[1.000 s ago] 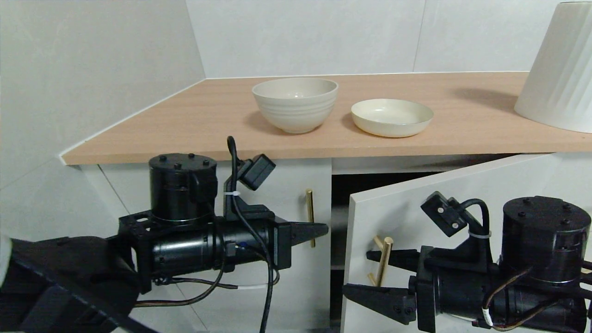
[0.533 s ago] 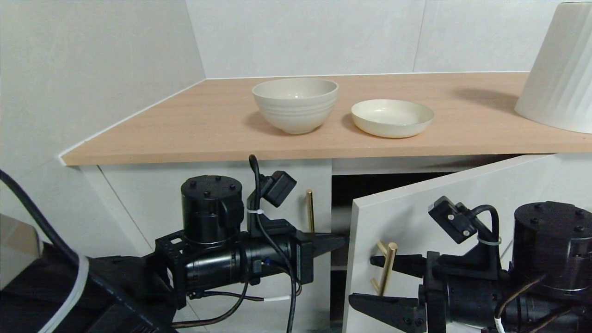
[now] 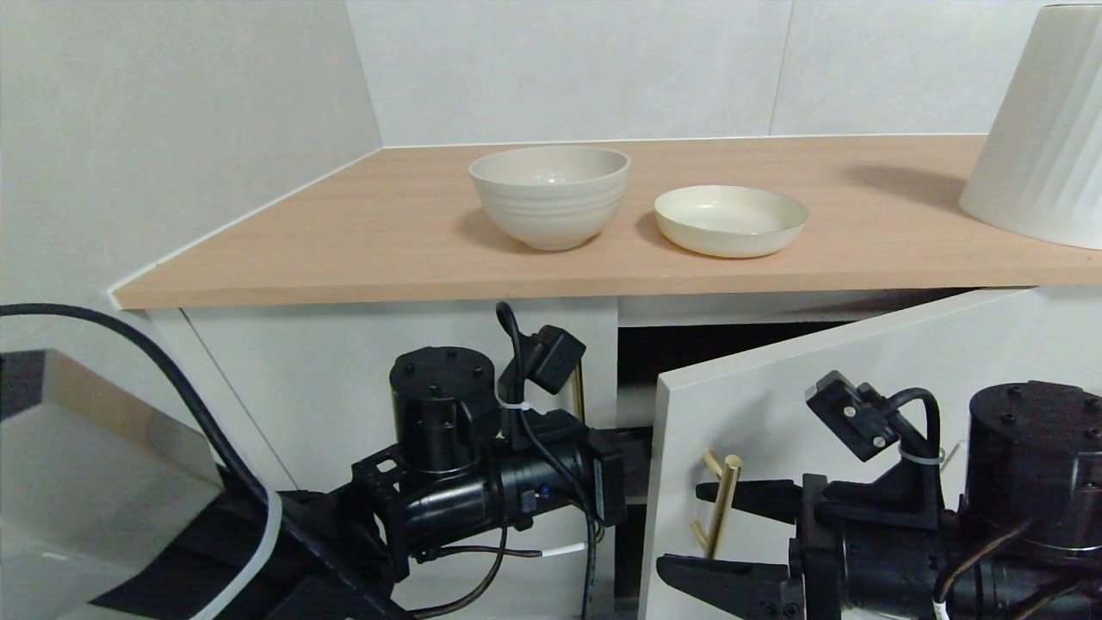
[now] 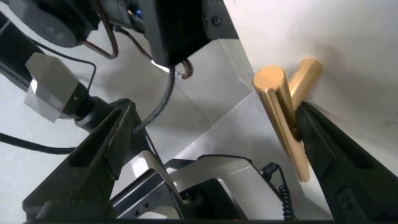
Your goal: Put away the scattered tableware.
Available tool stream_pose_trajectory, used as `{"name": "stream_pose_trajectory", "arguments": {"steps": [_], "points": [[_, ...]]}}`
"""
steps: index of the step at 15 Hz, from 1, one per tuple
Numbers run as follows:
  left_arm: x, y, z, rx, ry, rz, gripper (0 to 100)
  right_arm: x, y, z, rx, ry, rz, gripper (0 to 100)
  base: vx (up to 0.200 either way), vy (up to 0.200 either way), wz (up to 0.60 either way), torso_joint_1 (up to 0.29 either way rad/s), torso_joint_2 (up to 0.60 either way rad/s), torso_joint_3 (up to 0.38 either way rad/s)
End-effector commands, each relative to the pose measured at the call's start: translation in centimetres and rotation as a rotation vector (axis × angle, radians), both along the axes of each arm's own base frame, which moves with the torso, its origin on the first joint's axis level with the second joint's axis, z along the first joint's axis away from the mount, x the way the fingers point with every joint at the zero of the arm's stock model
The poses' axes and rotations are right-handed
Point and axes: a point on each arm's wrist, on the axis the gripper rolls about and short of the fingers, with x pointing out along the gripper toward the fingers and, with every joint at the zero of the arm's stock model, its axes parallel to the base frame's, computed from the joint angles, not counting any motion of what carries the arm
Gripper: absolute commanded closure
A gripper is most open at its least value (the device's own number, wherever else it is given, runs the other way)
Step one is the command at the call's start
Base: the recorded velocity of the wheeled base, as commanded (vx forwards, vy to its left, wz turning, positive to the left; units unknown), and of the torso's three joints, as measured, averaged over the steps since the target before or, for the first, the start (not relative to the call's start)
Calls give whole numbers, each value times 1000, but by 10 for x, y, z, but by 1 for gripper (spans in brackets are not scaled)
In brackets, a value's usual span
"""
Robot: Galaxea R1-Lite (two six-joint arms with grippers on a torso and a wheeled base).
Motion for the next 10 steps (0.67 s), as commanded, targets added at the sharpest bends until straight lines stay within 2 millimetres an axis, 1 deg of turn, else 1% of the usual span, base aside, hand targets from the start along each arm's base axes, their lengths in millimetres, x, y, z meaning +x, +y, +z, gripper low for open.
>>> {"name": "stream_pose_trajectory", "arguments": {"steps": [1,3,4,5,7,9,10], "points": [[-2,-12,-16,22,21,-24,100,-2,-6,4,9,-14,-18,0,0,0,0,0,0,0],[2,-21,-18,1,-4,-18,100,1,-17,9,21,-30,-58,0,0,0,0,0,0,0],[3,-23,-19,-2,-10,-18,100,3,-19,9,21,-31,-73,0,0,0,0,0,0,0],[5,-25,-18,-14,-22,-20,100,8,-28,7,11,-26,-118,0,0,0,0,0,0,0],[5,-25,-13,-28,-36,-20,100,9,-38,7,-16,-47,-169,0,0,0,0,0,0,0],[3,-24,-8,-47,-54,-21,100,-1,-48,12,-54,-29,-223,0,0,0,0,0,0,0],[3,-24,-8,-48,-55,-21,100,-10,-54,16,-74,-6,-222,0,0,0,0,0,0,0]]}}
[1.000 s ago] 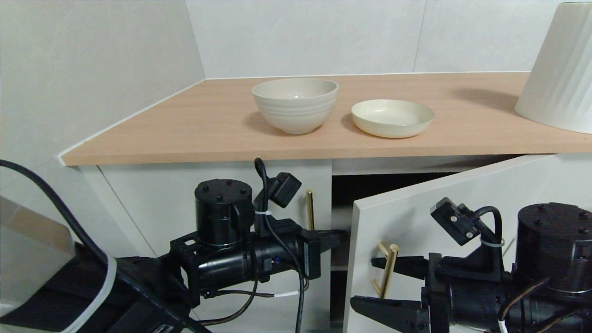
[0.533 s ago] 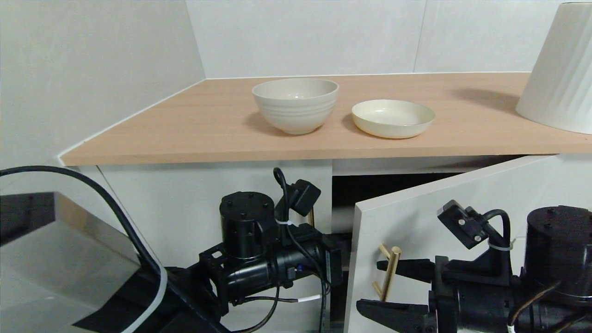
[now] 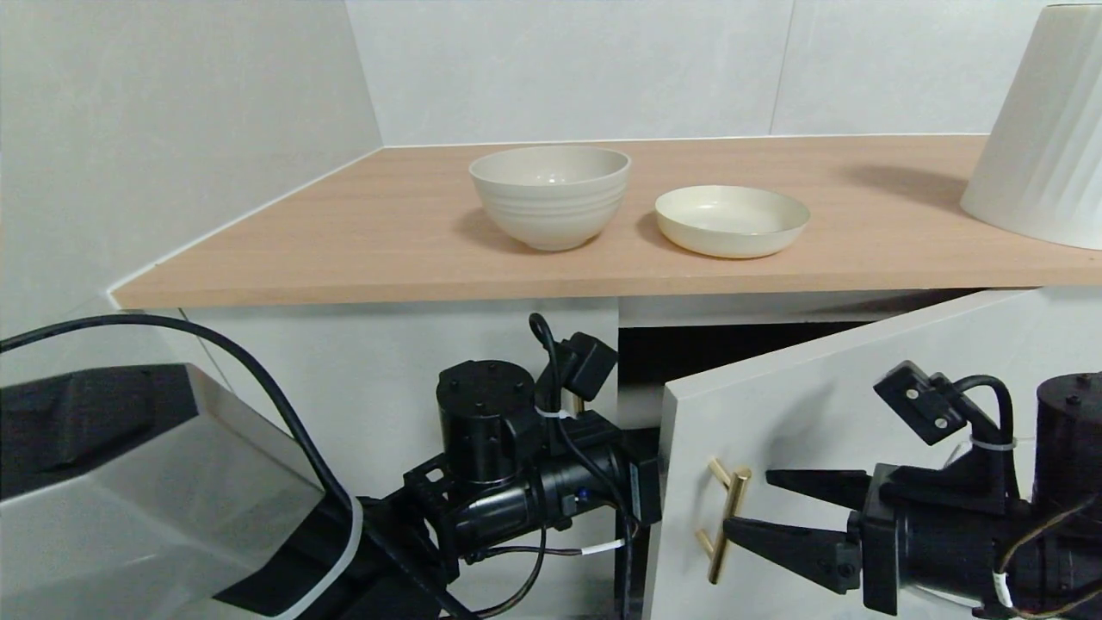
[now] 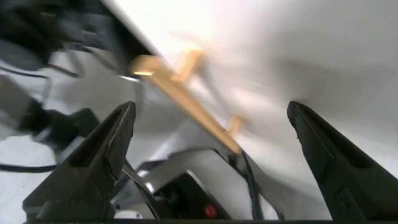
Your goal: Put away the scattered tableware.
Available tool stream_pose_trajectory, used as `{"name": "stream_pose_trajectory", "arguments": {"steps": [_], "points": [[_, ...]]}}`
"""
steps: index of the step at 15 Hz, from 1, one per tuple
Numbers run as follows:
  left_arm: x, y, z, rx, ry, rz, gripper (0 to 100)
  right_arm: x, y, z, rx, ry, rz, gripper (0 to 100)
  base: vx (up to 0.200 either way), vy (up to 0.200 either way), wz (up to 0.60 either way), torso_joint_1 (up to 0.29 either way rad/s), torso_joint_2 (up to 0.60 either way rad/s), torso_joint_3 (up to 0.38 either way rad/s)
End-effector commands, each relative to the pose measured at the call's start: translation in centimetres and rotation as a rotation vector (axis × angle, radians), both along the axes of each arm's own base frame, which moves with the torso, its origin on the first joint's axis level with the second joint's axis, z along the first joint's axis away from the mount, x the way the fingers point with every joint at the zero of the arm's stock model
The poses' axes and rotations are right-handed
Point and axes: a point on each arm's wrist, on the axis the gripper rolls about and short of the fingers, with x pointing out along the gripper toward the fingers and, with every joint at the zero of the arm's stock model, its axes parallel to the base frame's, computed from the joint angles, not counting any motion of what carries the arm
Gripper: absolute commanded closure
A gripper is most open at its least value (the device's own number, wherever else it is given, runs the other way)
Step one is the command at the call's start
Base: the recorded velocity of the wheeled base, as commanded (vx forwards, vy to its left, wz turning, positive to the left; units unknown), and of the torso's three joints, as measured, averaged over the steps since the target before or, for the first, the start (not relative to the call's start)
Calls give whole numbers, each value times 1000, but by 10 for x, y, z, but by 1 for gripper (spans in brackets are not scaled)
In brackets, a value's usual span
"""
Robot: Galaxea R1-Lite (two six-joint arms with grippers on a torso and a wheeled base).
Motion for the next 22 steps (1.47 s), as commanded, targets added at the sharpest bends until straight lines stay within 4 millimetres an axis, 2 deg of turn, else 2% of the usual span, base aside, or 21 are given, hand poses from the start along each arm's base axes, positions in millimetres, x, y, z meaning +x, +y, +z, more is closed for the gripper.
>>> {"name": "stream_pose_trajectory", "arguments": {"steps": [1,4,6,9,13,22], "points": [[0,1,3,-8,-7,4,100,-23,-16,16,-2,4,0,0,0,0,0,0,0,0],[0,1,5,-10,-12,25,100,-43,-29,21,-8,20,5,0,0,0,0,0,0,0],[-3,-1,4,-6,-9,21,100,-46,-30,21,-11,31,19,0,0,0,0,0,0,0],[-5,-3,2,-2,-5,11,100,-46,-30,20,-13,37,26,0,0,0,0,0,0,0],[-5,-3,4,-6,-9,11,100,-47,-30,20,-11,36,31,0,-200,0,0,5,4,-4],[-2,-6,3,-7,-7,12,100,-48,-31,20,-9,30,33,0,0,0,0,0,0,0]]}}
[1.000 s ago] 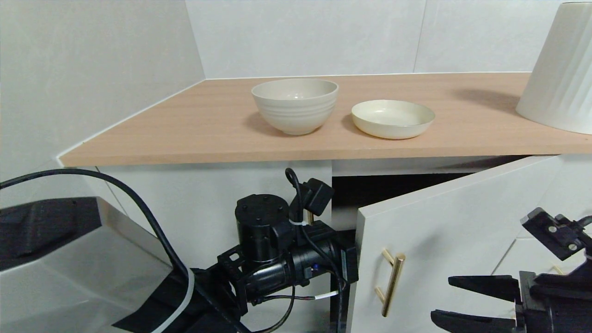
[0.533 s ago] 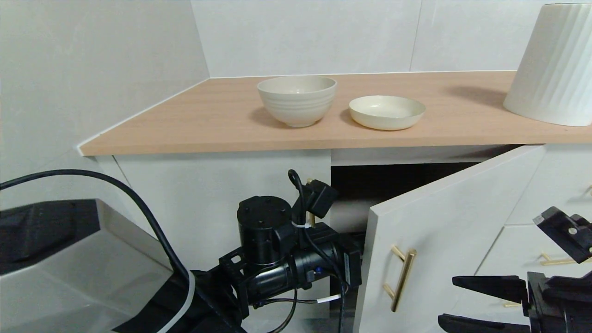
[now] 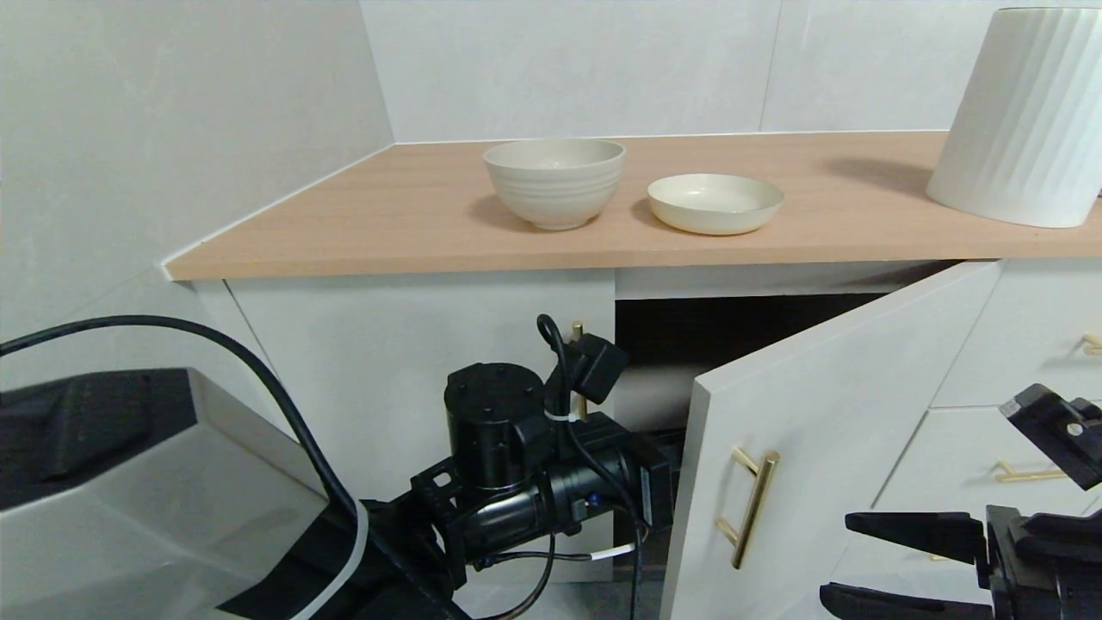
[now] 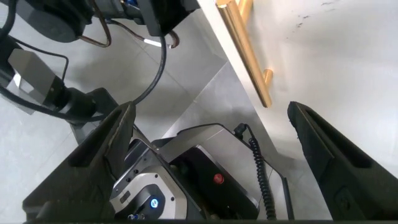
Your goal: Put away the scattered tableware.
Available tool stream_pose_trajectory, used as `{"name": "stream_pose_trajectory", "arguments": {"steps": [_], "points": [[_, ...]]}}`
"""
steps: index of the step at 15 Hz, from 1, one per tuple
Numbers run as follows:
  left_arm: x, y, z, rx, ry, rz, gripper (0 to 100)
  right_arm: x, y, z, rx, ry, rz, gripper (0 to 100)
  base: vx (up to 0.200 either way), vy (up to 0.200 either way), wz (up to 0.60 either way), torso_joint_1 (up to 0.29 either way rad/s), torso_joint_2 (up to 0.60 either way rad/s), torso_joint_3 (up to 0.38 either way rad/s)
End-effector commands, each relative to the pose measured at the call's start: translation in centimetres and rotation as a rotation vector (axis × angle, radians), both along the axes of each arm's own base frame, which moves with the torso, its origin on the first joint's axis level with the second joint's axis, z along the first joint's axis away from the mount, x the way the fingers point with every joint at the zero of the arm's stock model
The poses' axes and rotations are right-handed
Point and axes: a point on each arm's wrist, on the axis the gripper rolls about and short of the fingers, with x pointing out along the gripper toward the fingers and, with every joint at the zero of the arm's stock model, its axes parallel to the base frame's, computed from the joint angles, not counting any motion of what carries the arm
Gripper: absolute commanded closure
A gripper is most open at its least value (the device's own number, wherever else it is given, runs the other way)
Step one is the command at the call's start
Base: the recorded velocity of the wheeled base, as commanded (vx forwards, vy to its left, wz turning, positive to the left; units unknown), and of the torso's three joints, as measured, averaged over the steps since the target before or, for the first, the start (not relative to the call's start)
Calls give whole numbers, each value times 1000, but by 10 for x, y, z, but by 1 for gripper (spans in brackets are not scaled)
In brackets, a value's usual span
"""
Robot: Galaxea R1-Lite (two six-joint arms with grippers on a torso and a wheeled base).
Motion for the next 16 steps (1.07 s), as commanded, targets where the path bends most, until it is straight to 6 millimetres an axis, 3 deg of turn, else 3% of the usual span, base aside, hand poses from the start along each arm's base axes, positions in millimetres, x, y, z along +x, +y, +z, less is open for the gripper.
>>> {"name": "stream_pose_trajectory", "arguments": {"steps": [1,5,16], "points": [[1,-1,1,-5,-4,0,100,0,0,1,1,-3,1,0,-200,0,0,-2,2,2],[6,-6,1,-10,-7,2,100,0,0,0,-1,0,1,0,-200,0,0,7,1,4],[19,-19,-5,-6,-5,21,100,-5,0,3,12,-19,18,0,-18,0,0,0,0,0]]}}
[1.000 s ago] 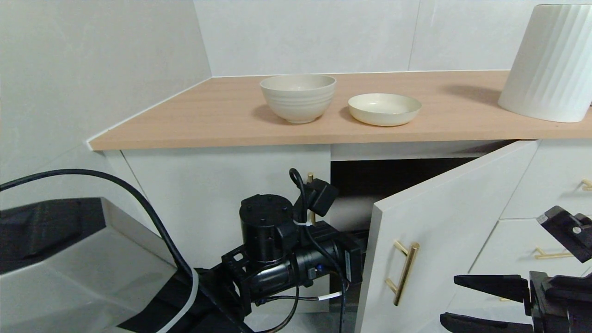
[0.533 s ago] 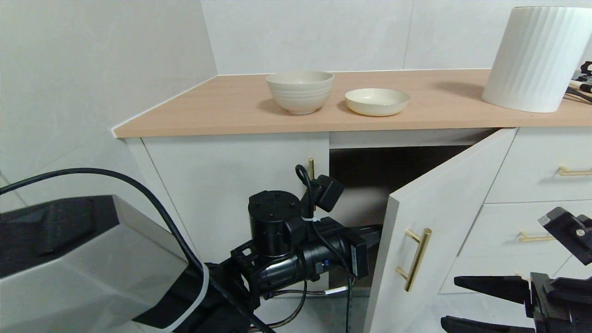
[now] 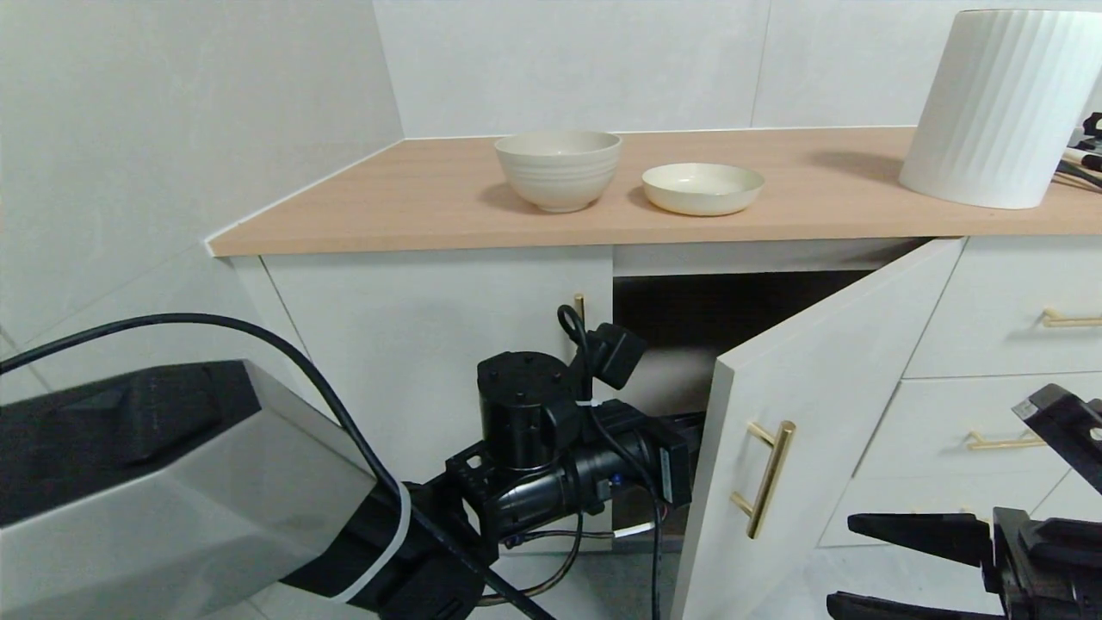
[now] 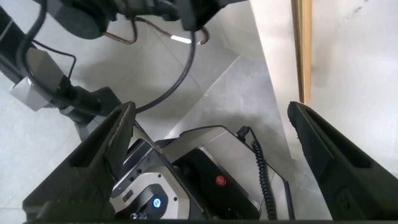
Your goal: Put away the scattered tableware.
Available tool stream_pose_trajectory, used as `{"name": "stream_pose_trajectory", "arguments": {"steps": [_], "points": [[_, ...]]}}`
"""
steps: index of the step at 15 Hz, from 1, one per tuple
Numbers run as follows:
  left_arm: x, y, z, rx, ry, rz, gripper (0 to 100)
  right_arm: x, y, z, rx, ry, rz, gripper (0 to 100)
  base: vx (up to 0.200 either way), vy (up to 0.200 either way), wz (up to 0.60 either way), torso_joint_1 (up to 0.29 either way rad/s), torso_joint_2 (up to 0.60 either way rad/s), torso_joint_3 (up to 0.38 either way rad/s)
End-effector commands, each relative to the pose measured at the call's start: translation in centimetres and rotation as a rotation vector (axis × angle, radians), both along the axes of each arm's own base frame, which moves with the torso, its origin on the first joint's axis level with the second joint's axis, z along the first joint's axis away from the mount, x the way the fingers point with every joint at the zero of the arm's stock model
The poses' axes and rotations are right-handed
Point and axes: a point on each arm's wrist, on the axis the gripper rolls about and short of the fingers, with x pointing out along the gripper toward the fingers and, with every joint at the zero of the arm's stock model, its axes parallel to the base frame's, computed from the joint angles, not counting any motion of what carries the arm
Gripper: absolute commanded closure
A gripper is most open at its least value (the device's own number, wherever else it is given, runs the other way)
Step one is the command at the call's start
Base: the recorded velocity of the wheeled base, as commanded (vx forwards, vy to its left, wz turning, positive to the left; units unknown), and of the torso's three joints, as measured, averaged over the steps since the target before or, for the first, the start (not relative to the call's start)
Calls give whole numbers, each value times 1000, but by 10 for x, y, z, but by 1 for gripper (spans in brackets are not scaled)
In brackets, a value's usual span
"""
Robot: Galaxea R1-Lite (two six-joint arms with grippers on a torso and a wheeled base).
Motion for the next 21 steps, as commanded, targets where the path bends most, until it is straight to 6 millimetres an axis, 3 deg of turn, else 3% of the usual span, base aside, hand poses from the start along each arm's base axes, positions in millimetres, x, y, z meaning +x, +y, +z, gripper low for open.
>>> {"name": "stream_pose_trajectory", "arguments": {"steps": [1,10,13,16,17,19,21], "points": [[4,-5,-3,4,5,8,100,0,0,0,0,0,1,0,-200,0,0,2,7,7],[13,-23,-15,9,-3,100,100,-2,-1,3,10,-14,1,0,0,0,0,0,0,0],[-5,-33,-5,-5,-18,95,100,-6,-2,6,24,-30,18,0,0,0,0,0,0,0],[-78,-47,7,1,-9,-120,100,-30,-7,18,98,-99,145,0,0,0,0,0,0,0],[-93,-45,10,2,-5,-193,100,-37,-11,23,135,-120,209,0,0,0,0,0,0,0],[-96,-44,10,3,-2,-235,100,-43,-15,25,150,-117,264,0,0,0,0,0,0,0],[-84,-44,1,20,8,-201,100,-42,-15,24,147,-112,266,0,0,0,0,0,0,0]]}}
